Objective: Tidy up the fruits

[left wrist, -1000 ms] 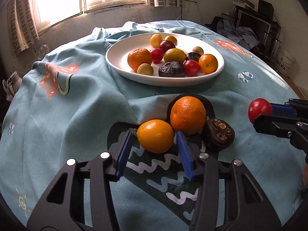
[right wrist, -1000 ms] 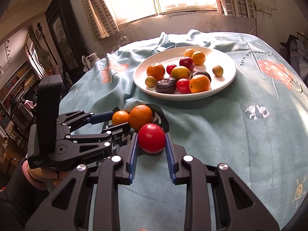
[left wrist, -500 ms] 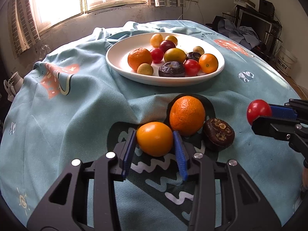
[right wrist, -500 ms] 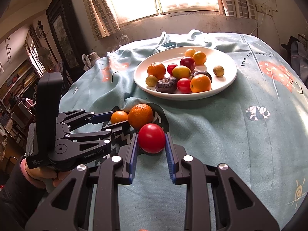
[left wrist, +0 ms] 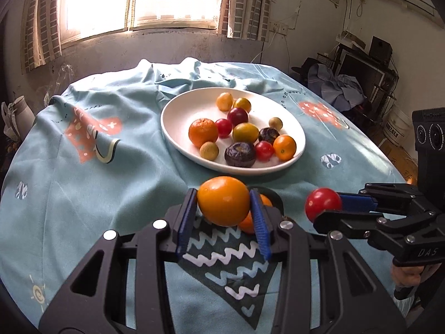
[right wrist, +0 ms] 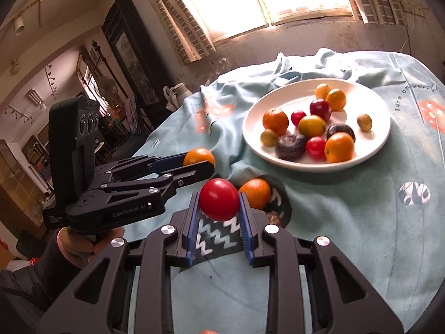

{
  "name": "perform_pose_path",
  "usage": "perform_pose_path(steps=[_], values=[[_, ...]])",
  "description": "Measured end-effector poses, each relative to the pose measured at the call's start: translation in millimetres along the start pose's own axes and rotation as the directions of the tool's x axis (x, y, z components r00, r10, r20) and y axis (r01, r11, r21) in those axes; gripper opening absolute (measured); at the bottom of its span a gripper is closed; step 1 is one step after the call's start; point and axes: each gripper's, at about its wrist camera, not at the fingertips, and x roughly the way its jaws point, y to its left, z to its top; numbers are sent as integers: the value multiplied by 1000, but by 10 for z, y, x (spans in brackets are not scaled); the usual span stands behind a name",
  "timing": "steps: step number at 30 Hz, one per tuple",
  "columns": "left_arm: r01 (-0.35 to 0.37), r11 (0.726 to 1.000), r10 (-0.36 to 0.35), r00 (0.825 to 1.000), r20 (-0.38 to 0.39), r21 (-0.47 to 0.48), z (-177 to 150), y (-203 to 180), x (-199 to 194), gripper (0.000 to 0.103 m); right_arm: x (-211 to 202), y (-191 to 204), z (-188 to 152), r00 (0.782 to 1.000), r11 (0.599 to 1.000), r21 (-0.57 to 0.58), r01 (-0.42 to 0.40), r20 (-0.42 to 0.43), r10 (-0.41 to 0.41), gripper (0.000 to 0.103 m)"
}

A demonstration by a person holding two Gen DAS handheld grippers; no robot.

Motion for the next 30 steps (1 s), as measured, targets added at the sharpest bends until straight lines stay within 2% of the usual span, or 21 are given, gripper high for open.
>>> perform_pose_path(steps=[4,8,10,13,14,15,16,17,18,20,23,25,26,27,28,30], values=[[-31,999,31,999,24,13,375,-34,246,40,49,-287,315,983,990,17,142,111,-143,28],[-67,998,67,998,12,8,739,-8,653,40,272,-585,588,940,950,-4,312,147,-308,28],[-81,997,80,997,-17,-11,889,44,878,40,387,-763,684,932,941,7,339,136,-336,28],[-99,995,97,993,-62,-26,1023,120,1150,40,497,-954,736,936,941,31,336,105,-337,29],[-109,994,107,991,-75,-23,1039,133,1209,40,532,-981,742,938,943,31,332,98,-333,32],[-121,992,119,989,-86,-26,1045,145,1240,45,546,-992,736,939,943,28,330,91,-331,43],[-132,991,128,988,-87,-33,1037,153,1228,70,550,-987,727,939,943,26,332,86,-333,57],[-145,988,142,987,-69,-44,1018,159,1167,82,530,-970,714,938,942,28,335,87,-336,65],[-164,985,162,986,-31,-56,984,168,1063,92,491,-941,702,937,942,30,333,97,-334,68],[-186,981,187,982,8,-62,915,169,870,93,396,-852,669,937,944,25,328,116,-329,70],[-161,984,161,987,-13,-78,744,179,605,97,251,-664,592,936,945,13,328,130,-326,78],[-157,982,157,987,-9,-108,567,201,407,99,135,-469,501,909,923,-19,385,177,-376,91],[-162,980,162,987,-5,-118,460,204,317,99,74,-353,454,894,909,-45,414,210,-396,94],[-169,978,170,985,-2,-125,359,207,234,99,25,-244,409,887,901,-76,427,227,-402,98],[-183,974,185,983,2,-133,253,217,161,99,-10,-144,361,894,902,-108,418,227,-387,99],[-202,967,207,978,14,-153,41,234,35,100,-54,-4,241,929,923,-166,346,200,-312,99]])
